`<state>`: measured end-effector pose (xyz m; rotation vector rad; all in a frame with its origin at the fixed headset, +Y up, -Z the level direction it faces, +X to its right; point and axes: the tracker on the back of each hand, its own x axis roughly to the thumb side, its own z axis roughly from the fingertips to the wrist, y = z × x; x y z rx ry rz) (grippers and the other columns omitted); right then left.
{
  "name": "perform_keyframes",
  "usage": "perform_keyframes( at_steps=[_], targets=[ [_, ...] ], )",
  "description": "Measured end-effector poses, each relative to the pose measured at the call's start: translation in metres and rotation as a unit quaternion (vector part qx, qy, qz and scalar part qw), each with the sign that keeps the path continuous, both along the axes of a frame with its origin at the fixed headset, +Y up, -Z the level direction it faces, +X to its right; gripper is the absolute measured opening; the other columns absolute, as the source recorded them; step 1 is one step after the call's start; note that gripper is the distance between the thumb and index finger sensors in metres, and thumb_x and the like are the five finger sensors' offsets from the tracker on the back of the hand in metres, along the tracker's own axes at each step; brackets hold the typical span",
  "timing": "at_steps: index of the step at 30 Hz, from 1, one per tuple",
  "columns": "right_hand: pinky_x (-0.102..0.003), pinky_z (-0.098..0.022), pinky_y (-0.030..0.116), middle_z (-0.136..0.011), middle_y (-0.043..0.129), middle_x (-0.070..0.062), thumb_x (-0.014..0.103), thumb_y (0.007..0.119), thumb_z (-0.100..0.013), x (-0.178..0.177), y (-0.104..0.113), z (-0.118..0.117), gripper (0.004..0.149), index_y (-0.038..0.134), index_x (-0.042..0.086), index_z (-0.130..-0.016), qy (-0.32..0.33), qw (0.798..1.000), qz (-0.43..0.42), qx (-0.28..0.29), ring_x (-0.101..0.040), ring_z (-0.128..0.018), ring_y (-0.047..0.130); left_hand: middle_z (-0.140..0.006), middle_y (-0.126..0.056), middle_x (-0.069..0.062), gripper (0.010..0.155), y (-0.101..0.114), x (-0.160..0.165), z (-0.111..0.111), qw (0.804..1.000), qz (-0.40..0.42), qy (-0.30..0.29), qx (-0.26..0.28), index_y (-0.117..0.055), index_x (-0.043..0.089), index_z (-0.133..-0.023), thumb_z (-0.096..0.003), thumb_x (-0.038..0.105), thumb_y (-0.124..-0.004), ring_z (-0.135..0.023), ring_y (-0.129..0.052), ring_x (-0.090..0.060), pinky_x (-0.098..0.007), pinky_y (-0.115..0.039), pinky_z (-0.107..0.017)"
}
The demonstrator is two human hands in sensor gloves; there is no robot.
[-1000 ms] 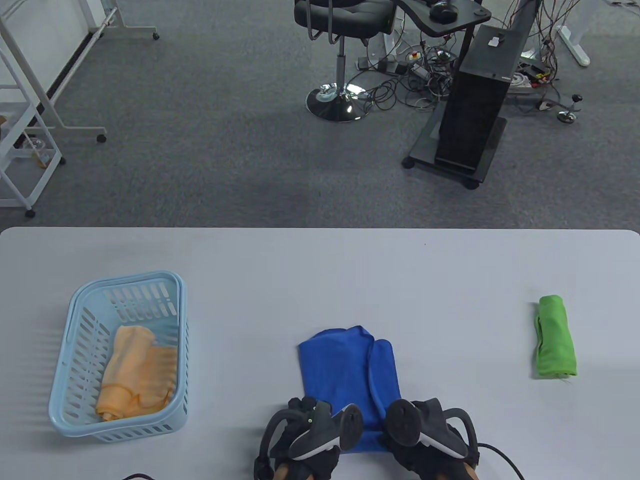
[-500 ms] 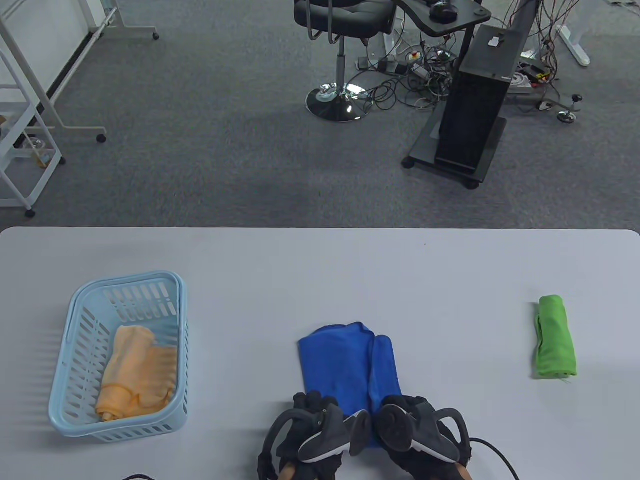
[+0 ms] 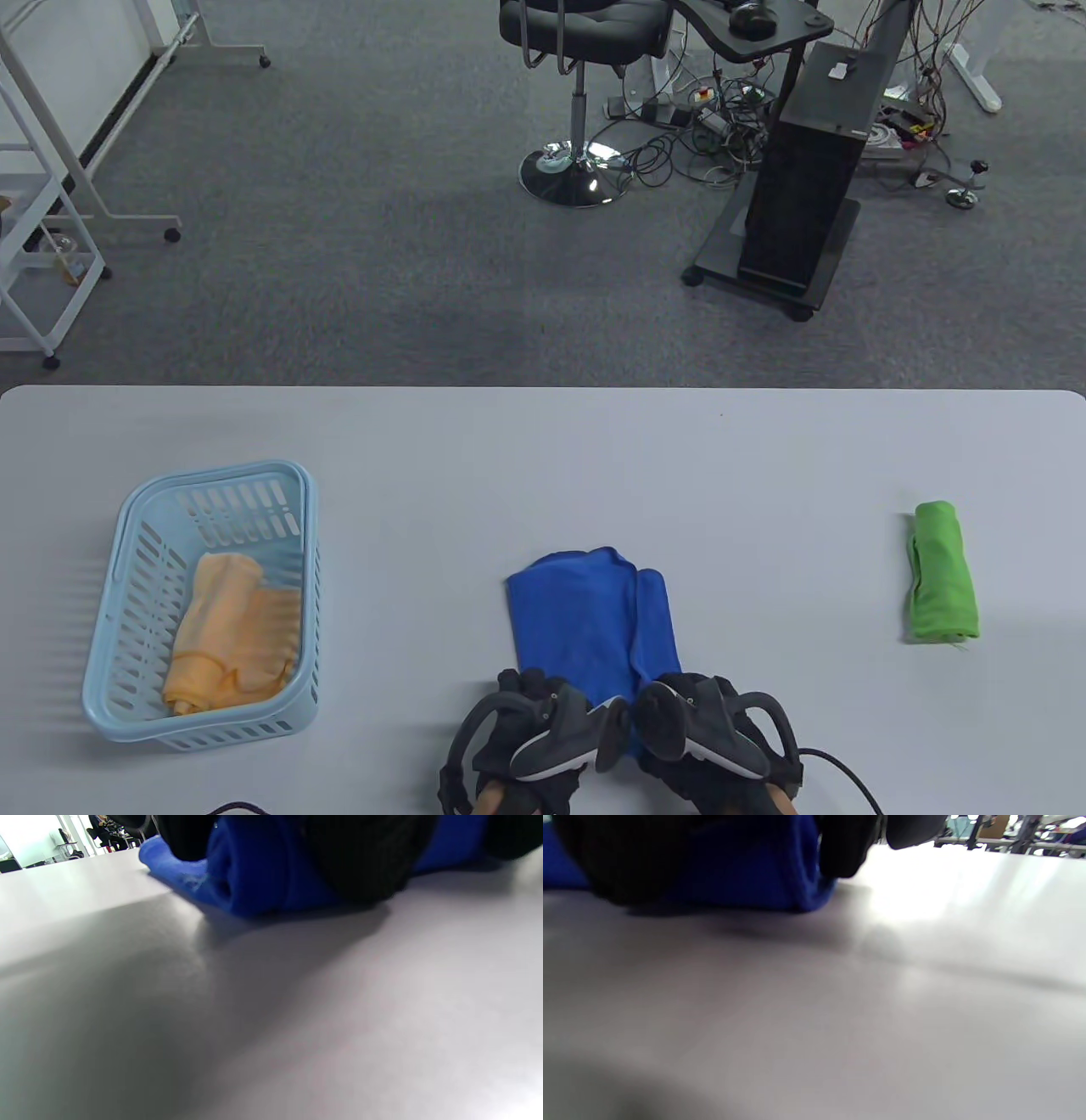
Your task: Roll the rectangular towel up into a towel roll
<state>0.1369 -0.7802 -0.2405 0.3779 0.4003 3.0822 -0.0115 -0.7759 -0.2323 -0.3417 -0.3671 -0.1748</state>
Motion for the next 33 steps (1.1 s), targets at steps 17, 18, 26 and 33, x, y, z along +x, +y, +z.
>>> perform_keyframes(
  at_steps=[17, 18, 26, 33],
  targets=[
    [-0.058, -0.070, 0.046, -0.097, 0.052, -0.008, 0.041, 0.075, -0.031, 0.015, 0.007, -0.004, 0.052, 0.073, 0.033, -0.083, -0.018, 0.999, -0.046, 0.005, -0.032, -0.092, 0.056, -0.101, -0.065, -0.012, 0.051, 0.005, -0.008, -0.004, 0.998, 0.042, 0.037, 0.014, -0.089, 0.031, -0.082, -0.0393, 0.047, -0.067, -0.097, -0.050, -0.042, -0.065, -0.038, -0.071],
    [-0.058, -0.070, 0.045, -0.098, 0.049, -0.007, 0.039, 0.077, -0.031, 0.014, 0.007, -0.005, 0.054, 0.068, 0.035, -0.084, -0.019, 0.998, -0.059, 0.005, -0.032, -0.092, 0.055, -0.105, -0.057, -0.013, 0.052, 0.004, -0.008, -0.004, 0.998, 0.040, 0.036, 0.021, -0.077, 0.037, -0.090, -0.0393, 0.047, -0.070, -0.098, -0.047, -0.042, -0.065, -0.036, -0.071],
    [-0.057, -0.067, 0.055, -0.089, 0.068, -0.005, 0.032, 0.078, -0.031, 0.007, 0.007, -0.003, 0.046, 0.083, 0.028, -0.076, -0.001, 0.998, -0.045, 0.036, -0.030, -0.086, 0.071, -0.102, -0.061, -0.011, 0.043, 0.009, -0.002, -0.001, 0.997, 0.039, -0.004, 0.060, -0.080, 0.038, -0.083, -0.0406, 0.040, -0.073, -0.095, -0.053, -0.041, -0.064, -0.041, -0.070],
    [-0.061, -0.069, 0.049, -0.097, 0.058, -0.009, 0.053, 0.081, -0.022, 0.010, 0.007, -0.002, 0.072, 0.076, 0.022, -0.087, 0.013, 0.999, -0.041, -0.013, -0.035, -0.092, 0.061, -0.106, -0.056, -0.014, 0.069, 0.011, -0.007, 0.002, 0.999, 0.038, 0.003, 0.014, -0.073, 0.032, -0.095, -0.0310, 0.057, -0.081, -0.098, -0.047, -0.044, -0.066, -0.037, -0.071]
  ],
)
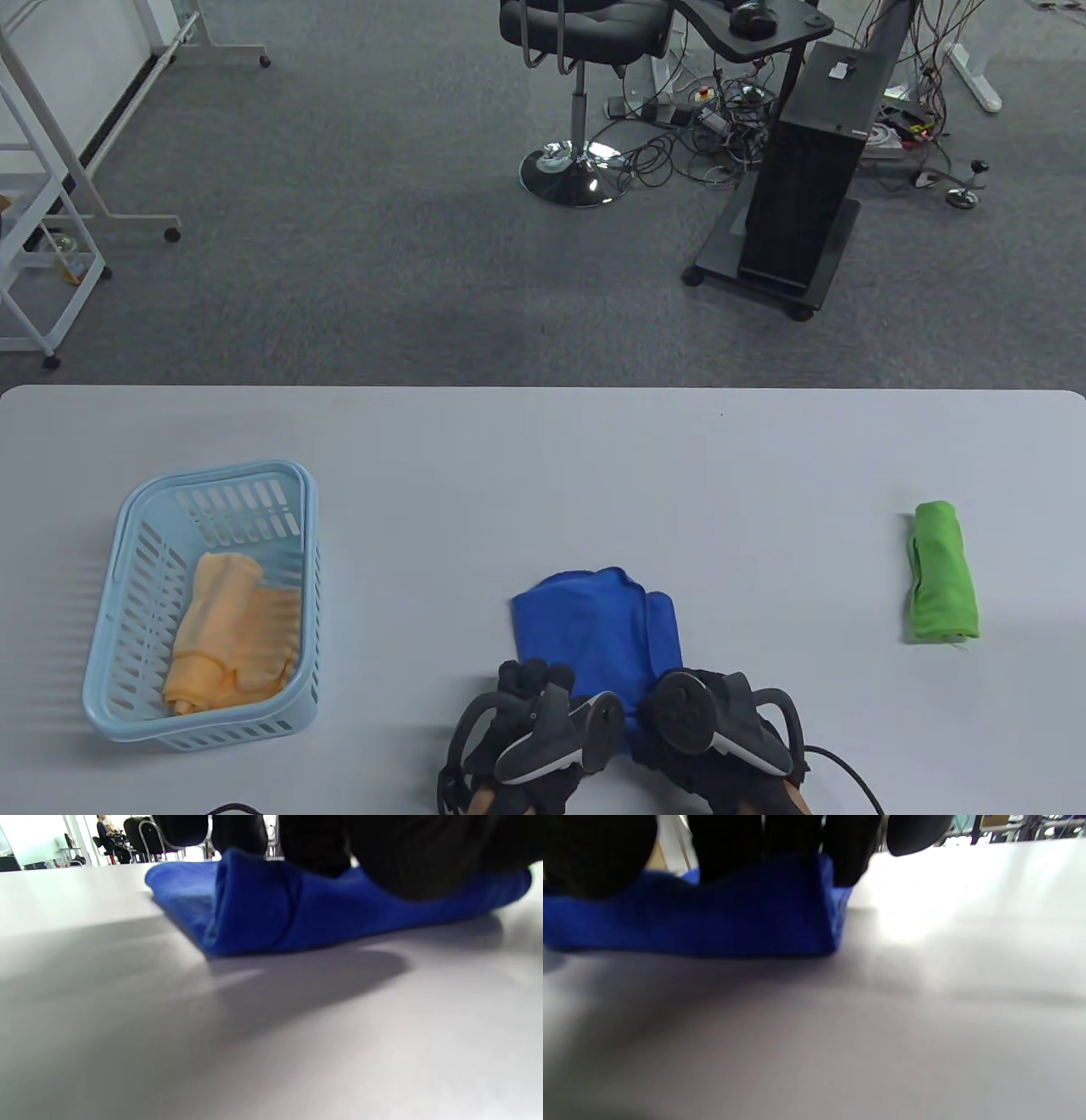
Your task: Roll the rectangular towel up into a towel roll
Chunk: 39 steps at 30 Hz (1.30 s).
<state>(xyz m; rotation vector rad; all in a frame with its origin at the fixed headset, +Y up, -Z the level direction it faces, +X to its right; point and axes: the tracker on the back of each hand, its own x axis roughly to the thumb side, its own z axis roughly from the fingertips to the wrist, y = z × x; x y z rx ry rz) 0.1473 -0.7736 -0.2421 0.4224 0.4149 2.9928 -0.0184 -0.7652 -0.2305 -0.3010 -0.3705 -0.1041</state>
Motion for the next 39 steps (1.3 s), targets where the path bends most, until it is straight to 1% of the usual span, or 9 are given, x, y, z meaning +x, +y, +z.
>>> perform_keyframes(
  at_steps=[4, 15, 17, 20, 24, 29, 33, 35, 39],
  targets=[
    [-0.059, -0.070, 0.047, -0.098, 0.053, -0.009, 0.044, 0.084, -0.025, -0.004, -0.006, -0.001, 0.069, 0.070, 0.022, -0.089, -0.008, 0.999, 0.034, -0.001, -0.034, -0.093, 0.057, -0.103, -0.062, -0.012, 0.066, -0.009, 0.002, -0.005, 1.000, -0.008, 0.002, 0.007, -0.069, 0.026, -0.095, -0.0340, 0.047, -0.084, -0.096, -0.054, -0.041, -0.065, -0.042, -0.070],
    [-0.060, -0.069, 0.048, -0.092, 0.064, -0.007, 0.042, 0.064, -0.033, 0.003, -0.002, 0.000, 0.054, 0.085, 0.016, -0.076, -0.009, 1.000, -0.013, -0.022, -0.033, -0.090, 0.062, -0.095, -0.074, -0.012, 0.055, -0.003, -0.013, -0.005, 0.995, 0.085, 0.033, -0.038, -0.093, 0.015, -0.078, -0.0394, 0.042, -0.066, -0.095, -0.057, -0.042, -0.065, -0.043, -0.069],
    [-0.059, -0.069, 0.048, -0.093, 0.061, -0.007, 0.044, 0.067, -0.032, 0.003, -0.004, -0.001, 0.053, 0.085, 0.019, -0.075, -0.011, 1.000, -0.004, -0.019, -0.032, -0.091, 0.061, -0.097, -0.072, -0.012, 0.053, -0.006, -0.012, -0.006, 0.997, 0.059, 0.028, -0.031, -0.093, 0.018, -0.079, -0.0392, 0.044, -0.068, -0.095, -0.056, -0.042, -0.065, -0.042, -0.069],
    [-0.058, -0.070, 0.046, -0.097, 0.049, -0.006, 0.038, 0.077, -0.031, 0.002, -0.001, -0.004, 0.056, 0.065, 0.028, -0.085, -0.013, 0.999, -0.039, 0.004, -0.031, -0.092, 0.056, -0.104, -0.054, -0.012, 0.052, -0.005, -0.008, -0.006, 0.998, 0.053, 0.020, 0.008, -0.067, 0.035, -0.090, -0.0394, 0.044, -0.071, -0.096, -0.050, -0.041, -0.065, -0.039, -0.070],
    [-0.056, -0.068, 0.055, -0.090, 0.064, -0.003, 0.032, 0.081, -0.028, -0.005, 0.004, 0.002, 0.045, 0.079, 0.025, -0.073, 0.026, 0.998, -0.030, 0.045, -0.028, -0.087, 0.068, -0.103, -0.056, -0.010, 0.040, -0.001, -0.001, -0.003, 0.998, 0.043, -0.010, 0.035, -0.076, 0.037, -0.079, -0.0392, 0.039, -0.077, -0.095, -0.050, -0.040, -0.064, -0.038, -0.070],
    [-0.058, -0.068, 0.053, -0.094, 0.064, -0.006, 0.047, 0.074, -0.029, -0.001, 0.005, 0.005, 0.057, 0.082, 0.024, -0.081, 0.029, 0.999, -0.027, 0.016, -0.031, -0.090, 0.066, -0.105, -0.059, -0.014, 0.053, 0.005, -0.006, 0.003, 1.000, 0.024, -0.003, -0.005, -0.079, 0.036, -0.091, -0.0395, 0.047, -0.069, -0.097, -0.048, -0.043, -0.065, -0.038, -0.070],
    [-0.059, -0.070, 0.048, -0.098, 0.053, -0.008, 0.051, 0.082, -0.023, -0.005, -0.004, 0.005, 0.077, 0.067, 0.020, -0.091, 0.039, 0.999, 0.034, -0.018, -0.033, -0.093, 0.057, -0.107, -0.056, -0.015, 0.074, -0.002, -0.003, 0.004, 0.999, -0.009, -0.021, -0.025, -0.068, 0.030, -0.099, -0.0312, 0.055, -0.083, -0.098, -0.046, -0.044, -0.066, -0.037, -0.070],
    [-0.058, -0.070, 0.048, -0.098, 0.054, -0.008, 0.045, 0.082, -0.025, -0.008, -0.006, 0.004, 0.072, 0.066, 0.020, -0.090, 0.024, 0.999, 0.046, -0.008, -0.033, -0.093, 0.058, -0.105, -0.060, -0.013, 0.073, -0.007, 0.001, 0.002, 0.999, -0.035, -0.030, -0.014, -0.065, 0.027, -0.099, -0.0328, 0.050, -0.085, -0.097, -0.051, -0.042, -0.065, -0.041, -0.070],
    [-0.058, -0.069, 0.051, -0.095, 0.060, -0.008, 0.044, 0.076, -0.027, -0.004, -0.006, 0.003, 0.065, 0.073, 0.020, -0.087, 0.011, 1.000, 0.022, 0.010, -0.032, -0.090, 0.063, -0.095, -0.077, -0.010, 0.063, -0.007, -0.003, -0.002, 1.000, 0.022, 0.001, -0.006, -0.074, 0.025, -0.095, -0.0351, 0.045, -0.081, -0.093, -0.066, -0.039, -0.064, -0.049, -0.069]
  ],
)
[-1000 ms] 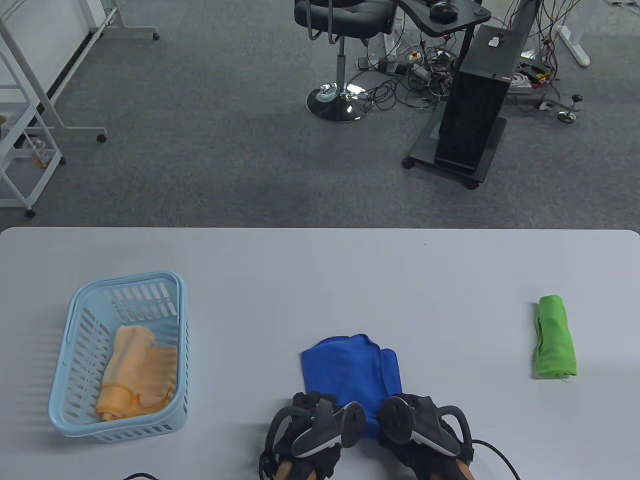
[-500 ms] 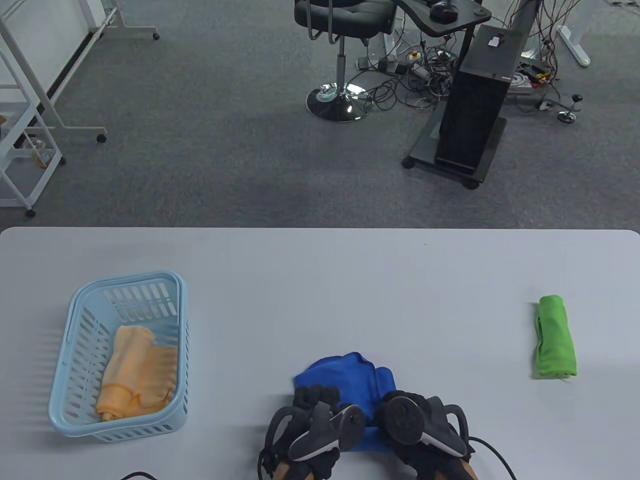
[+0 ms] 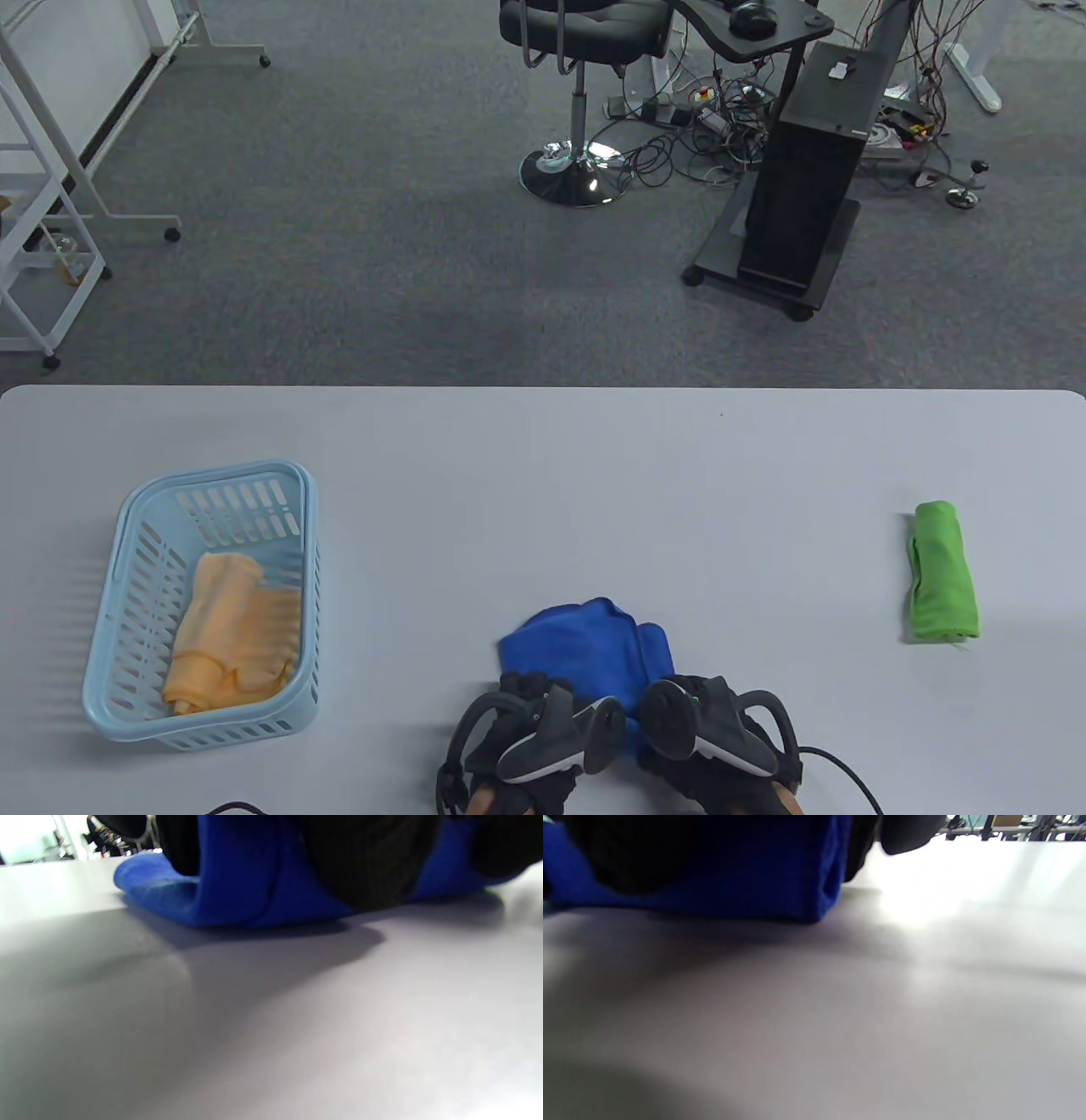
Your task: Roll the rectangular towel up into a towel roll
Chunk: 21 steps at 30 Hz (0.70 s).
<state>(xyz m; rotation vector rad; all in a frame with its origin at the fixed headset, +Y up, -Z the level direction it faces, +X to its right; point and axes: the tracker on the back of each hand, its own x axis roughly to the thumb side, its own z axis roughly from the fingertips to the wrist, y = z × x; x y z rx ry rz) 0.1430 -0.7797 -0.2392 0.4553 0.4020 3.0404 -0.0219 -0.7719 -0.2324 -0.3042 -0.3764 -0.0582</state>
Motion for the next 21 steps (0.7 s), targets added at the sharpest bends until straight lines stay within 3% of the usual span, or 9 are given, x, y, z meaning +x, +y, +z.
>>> perform_keyframes(
  at_steps=[7, 10, 13, 15, 17, 21],
  targets=[
    [-0.058, -0.068, 0.052, -0.091, 0.067, -0.006, 0.048, 0.064, -0.031, 0.010, 0.003, -0.004, 0.059, 0.086, 0.021, -0.078, -0.010, 0.999, -0.038, -0.017, -0.031, -0.088, 0.067, -0.076, -0.099, -0.007, 0.059, 0.006, -0.014, -0.004, 0.996, 0.076, 0.028, -0.022, -0.086, 0.023, -0.090, -0.0370, 0.044, -0.073, -0.081, -0.085, -0.034, -0.064, -0.057, -0.066],
    [-0.058, -0.069, 0.050, -0.094, 0.061, -0.007, 0.048, 0.067, -0.031, 0.010, 0.004, -0.005, 0.060, 0.080, 0.023, -0.084, -0.020, 0.999, -0.028, -0.009, -0.032, -0.090, 0.064, -0.074, -0.099, -0.007, 0.060, 0.004, -0.011, -0.006, 0.997, 0.068, 0.035, -0.024, -0.078, 0.026, -0.095, -0.0389, 0.043, -0.070, -0.081, -0.084, -0.035, -0.065, -0.056, -0.066],
    [-0.058, -0.070, 0.047, -0.098, 0.051, -0.008, 0.043, 0.074, -0.031, 0.010, 0.007, -0.005, 0.064, 0.061, 0.030, -0.092, -0.025, 0.998, -0.061, -0.002, -0.032, -0.092, 0.057, -0.076, -0.092, -0.008, 0.071, 0.002, -0.007, -0.006, 0.997, 0.057, 0.045, -0.033, -0.053, 0.032, -0.105, -0.0390, 0.045, -0.074, -0.086, -0.076, -0.038, -0.065, -0.050, -0.068],
    [-0.059, -0.070, 0.045, -0.098, 0.049, -0.007, 0.037, 0.080, -0.030, 0.009, 0.008, -0.005, 0.060, 0.062, 0.028, -0.087, -0.034, 0.995, -0.094, -0.004, -0.032, -0.093, 0.055, -0.085, -0.080, -0.009, 0.068, 0.000, -0.006, -0.005, 0.997, 0.050, 0.048, -0.028, -0.046, 0.039, -0.100, -0.0387, 0.046, -0.076, -0.091, -0.066, -0.039, -0.066, -0.044, -0.069],
    [-0.058, -0.070, 0.047, -0.095, 0.054, -0.005, 0.035, 0.080, -0.030, 0.006, 0.007, -0.006, 0.051, 0.069, 0.026, -0.079, -0.029, 0.996, -0.088, 0.010, -0.031, -0.092, 0.059, -0.091, -0.068, -0.008, 0.054, 0.000, -0.006, -0.005, 0.998, 0.044, 0.046, -0.009, -0.051, 0.041, -0.086, -0.0379, 0.046, -0.076, -0.092, -0.058, -0.040, -0.066, -0.040, -0.069],
    [-0.058, -0.068, 0.052, -0.092, 0.063, -0.005, 0.034, 0.076, -0.031, 0.004, 0.008, -0.005, 0.048, 0.079, 0.025, -0.078, -0.033, 0.997, -0.057, 0.044, -0.030, -0.089, 0.067, -0.098, -0.064, -0.010, 0.049, 0.007, -0.006, -0.003, 0.998, 0.018, 0.054, 0.024, -0.069, 0.043, -0.088, -0.0394, 0.045, -0.072, -0.094, -0.054, -0.041, -0.065, -0.038, -0.070]
  ],
)
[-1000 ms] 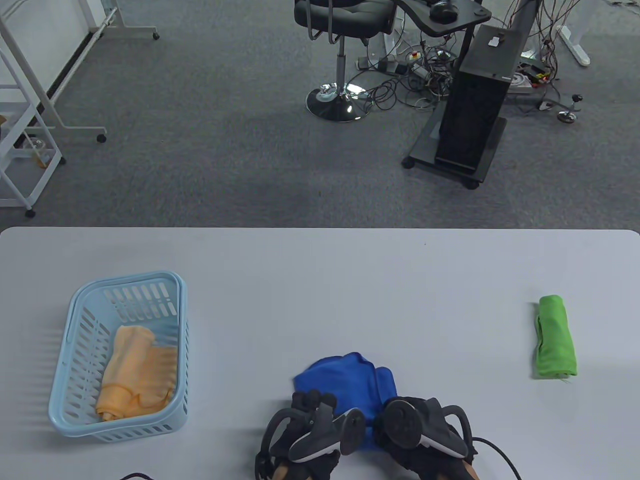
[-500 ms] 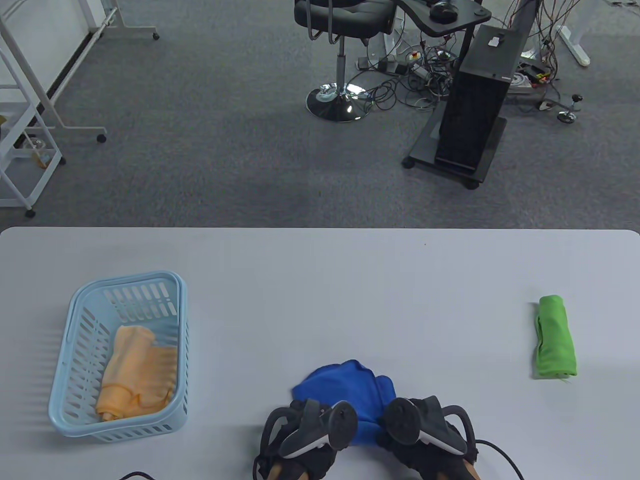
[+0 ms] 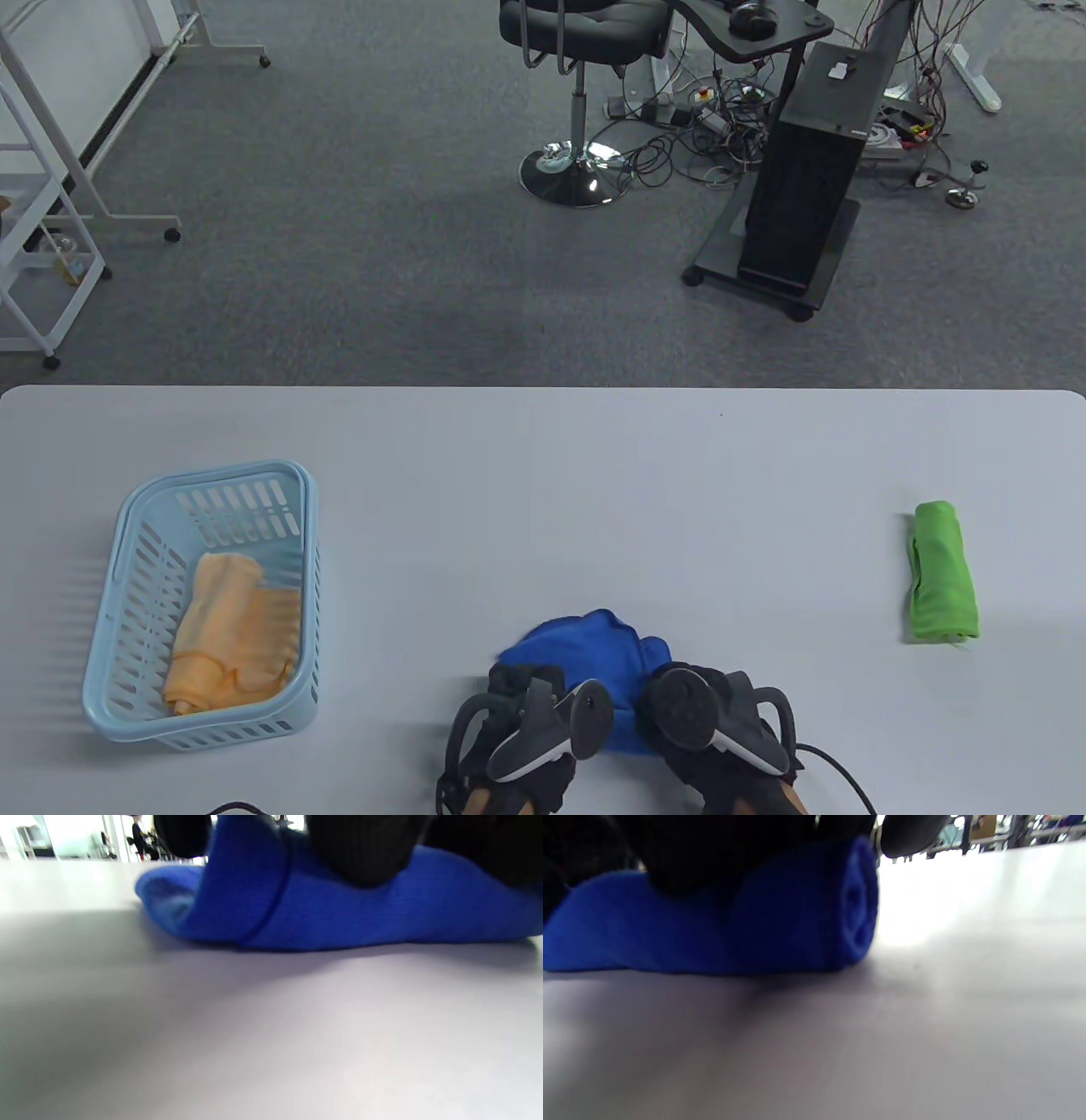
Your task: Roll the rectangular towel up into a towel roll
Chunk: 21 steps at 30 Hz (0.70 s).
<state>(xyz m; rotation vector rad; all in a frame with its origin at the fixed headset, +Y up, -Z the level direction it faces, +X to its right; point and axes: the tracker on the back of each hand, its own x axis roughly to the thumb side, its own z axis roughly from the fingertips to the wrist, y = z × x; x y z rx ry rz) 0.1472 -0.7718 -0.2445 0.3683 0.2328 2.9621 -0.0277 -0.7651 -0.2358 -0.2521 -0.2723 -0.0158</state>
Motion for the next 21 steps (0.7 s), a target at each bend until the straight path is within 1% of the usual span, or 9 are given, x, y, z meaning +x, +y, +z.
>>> perform_keyframes(
  at_steps=[1, 3, 4, 5, 7, 10, 15, 18, 21],
  targets=[
    [-0.058, -0.068, 0.053, -0.092, 0.064, -0.005, 0.038, 0.074, -0.031, 0.001, 0.000, 0.000, 0.050, 0.080, 0.026, -0.079, 0.002, 1.000, 0.007, 0.007, -0.030, -0.089, 0.067, -0.100, -0.063, -0.012, 0.051, 0.002, -0.001, 0.001, 1.000, 0.001, 0.000, 0.000, -0.071, 0.041, -0.090, -0.0396, 0.046, -0.070, -0.095, -0.053, -0.042, -0.065, -0.038, -0.070],
    [-0.059, -0.068, 0.052, -0.095, 0.061, -0.007, 0.048, 0.076, -0.027, 0.004, -0.001, -0.001, 0.062, 0.078, 0.025, -0.084, 0.013, 1.000, -0.007, -0.026, -0.032, -0.090, 0.065, -0.104, -0.059, -0.014, 0.065, 0.002, -0.003, 0.002, 1.000, -0.002, -0.006, -0.022, -0.069, 0.037, -0.097, -0.0351, 0.056, -0.073, -0.097, -0.050, -0.044, -0.066, -0.037, -0.070],
    [-0.060, -0.069, 0.050, -0.096, 0.059, -0.008, 0.050, 0.079, -0.025, 0.004, -0.001, -0.001, 0.068, 0.076, 0.023, -0.087, 0.013, 0.999, -0.004, -0.031, -0.033, -0.091, 0.062, -0.105, -0.058, -0.014, 0.069, 0.002, -0.003, 0.002, 1.000, -0.005, -0.006, -0.026, -0.068, 0.036, -0.099, -0.0335, 0.057, -0.076, -0.097, -0.049, -0.044, -0.066, -0.037, -0.070],
    [-0.060, -0.069, 0.049, -0.097, 0.057, -0.009, 0.049, 0.081, -0.025, 0.002, -0.002, 0.000, 0.070, 0.073, 0.023, -0.089, 0.014, 0.999, 0.012, -0.036, -0.034, -0.092, 0.061, -0.106, -0.058, -0.014, 0.073, 0.000, -0.002, 0.002, 1.000, -0.015, -0.010, -0.025, -0.066, 0.035, -0.100, -0.0320, 0.057, -0.080, -0.098, -0.049, -0.044, -0.067, -0.036, -0.070],
    [-0.060, -0.070, 0.048, -0.098, 0.053, -0.009, 0.047, 0.083, -0.025, -0.001, -0.005, 0.000, 0.076, 0.065, 0.021, -0.094, 0.021, 0.997, 0.047, -0.052, -0.034, -0.093, 0.058, -0.105, -0.060, -0.013, 0.075, -0.003, 0.001, 0.000, 0.999, -0.037, -0.016, -0.021, -0.064, 0.032, -0.101, -0.0319, 0.052, -0.084, -0.097, -0.052, -0.043, -0.066, -0.039, -0.070],
    [-0.059, -0.069, 0.049, -0.097, 0.056, -0.009, 0.041, 0.080, -0.028, -0.004, -0.007, 0.000, 0.069, 0.066, 0.021, -0.092, 0.006, 0.998, 0.045, -0.036, -0.033, -0.092, 0.060, -0.101, -0.069, -0.011, 0.066, -0.005, 0.004, -0.004, 0.999, -0.027, -0.017, 0.006, -0.071, 0.027, -0.097, -0.0348, 0.045, -0.083, -0.095, -0.060, -0.041, -0.065, -0.045, -0.069],
    [-0.059, -0.068, 0.051, -0.093, 0.063, -0.007, 0.041, 0.070, -0.030, 0.000, -0.007, 0.000, 0.062, 0.072, 0.020, -0.088, 0.016, 0.999, 0.029, -0.038, -0.032, -0.089, 0.065, -0.098, -0.077, -0.010, 0.060, -0.005, -0.001, -0.004, 1.000, 0.006, -0.013, -0.003, -0.077, 0.024, -0.095, -0.0374, 0.041, -0.076, -0.094, -0.065, -0.040, -0.065, -0.047, -0.069],
    [-0.059, -0.069, 0.050, -0.092, 0.063, -0.006, 0.043, 0.065, -0.031, 0.003, -0.005, 0.001, 0.059, 0.076, 0.022, -0.085, 0.019, 0.998, 0.026, -0.049, -0.031, -0.089, 0.065, -0.098, -0.074, -0.010, 0.059, -0.006, -0.003, -0.005, 0.999, 0.029, -0.019, -0.038, -0.078, 0.021, -0.094, -0.0386, 0.040, -0.071, -0.096, -0.056, -0.042, -0.065, -0.041, -0.070],
    [-0.059, -0.068, 0.051, -0.091, 0.066, -0.005, 0.046, 0.062, -0.032, 0.008, -0.003, 0.001, 0.057, 0.086, 0.021, -0.077, 0.015, 0.998, 0.016, -0.054, -0.031, -0.089, 0.066, -0.098, -0.071, -0.012, 0.058, -0.005, -0.008, -0.005, 0.996, 0.061, -0.016, -0.057, -0.089, 0.015, -0.086, -0.0404, 0.041, -0.063, -0.097, -0.051, -0.044, -0.066, -0.038, -0.069]
  ],
)
